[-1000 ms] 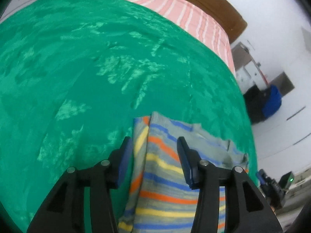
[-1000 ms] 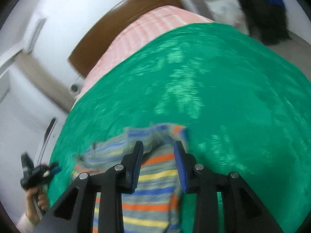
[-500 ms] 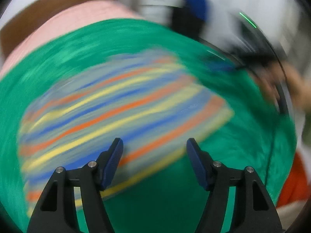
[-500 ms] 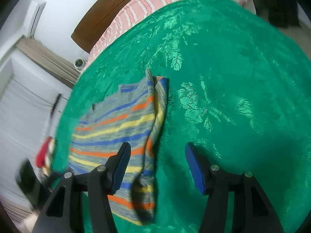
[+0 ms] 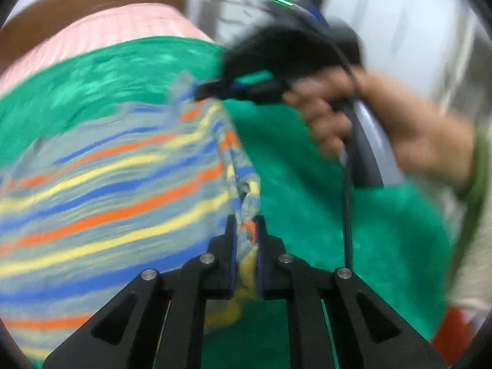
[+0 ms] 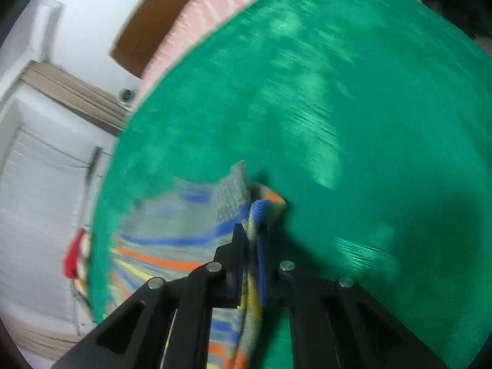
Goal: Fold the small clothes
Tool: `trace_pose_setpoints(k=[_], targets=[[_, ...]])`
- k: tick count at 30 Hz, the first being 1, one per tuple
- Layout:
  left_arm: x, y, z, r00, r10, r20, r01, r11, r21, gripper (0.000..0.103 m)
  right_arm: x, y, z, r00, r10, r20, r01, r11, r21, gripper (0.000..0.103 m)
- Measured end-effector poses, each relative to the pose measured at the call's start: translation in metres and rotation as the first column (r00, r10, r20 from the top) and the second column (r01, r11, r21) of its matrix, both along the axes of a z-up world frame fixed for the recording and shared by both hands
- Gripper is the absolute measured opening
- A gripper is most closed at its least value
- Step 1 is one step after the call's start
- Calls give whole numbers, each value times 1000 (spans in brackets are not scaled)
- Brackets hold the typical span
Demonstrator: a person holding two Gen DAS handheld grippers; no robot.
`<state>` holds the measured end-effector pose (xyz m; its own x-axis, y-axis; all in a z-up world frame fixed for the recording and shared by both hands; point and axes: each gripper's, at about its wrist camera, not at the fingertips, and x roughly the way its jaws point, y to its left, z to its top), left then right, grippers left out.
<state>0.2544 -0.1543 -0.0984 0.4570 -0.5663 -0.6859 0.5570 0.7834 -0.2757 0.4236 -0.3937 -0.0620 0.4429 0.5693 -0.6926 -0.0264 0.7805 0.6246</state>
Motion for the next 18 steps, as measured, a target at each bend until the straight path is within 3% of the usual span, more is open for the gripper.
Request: trace_pose_setpoints(k=[3,5,9,11,13,14,15,18], targets=[[-3,79,26,992,124,-38,-129,978,-162,8,-2,41,49,990,108,89,-108,994,-7,8],[-10,135,35,974,218,-63,-226,949,-219,8,-1,88,81,972,194,133,-194,981,-12,8],[-19,209,34,927,369,-69,-376,906,-196,9,9,194,103,931,318,180,-319,948,-23,8],[-21,236,23,893,441,-95,-450,881,-142,16,13,238,95,920,349,178,-350,936,-27,8],[-29,262,12,843,529,-95,-534,845,-26,48,14,278,76,920,353,168,-360,933,13,19],[-34,272,10,831,548,-95,-551,834,-6,53,12,292,64,928,343,149,-353,934,53,36],[-41,283,11,821,563,-99,-566,824,-12,59,9,299,55,940,317,126,-330,940,93,45],[-57,305,20,816,571,-91,-578,811,-86,72,-14,284,47,957,263,121,-277,954,114,45]])
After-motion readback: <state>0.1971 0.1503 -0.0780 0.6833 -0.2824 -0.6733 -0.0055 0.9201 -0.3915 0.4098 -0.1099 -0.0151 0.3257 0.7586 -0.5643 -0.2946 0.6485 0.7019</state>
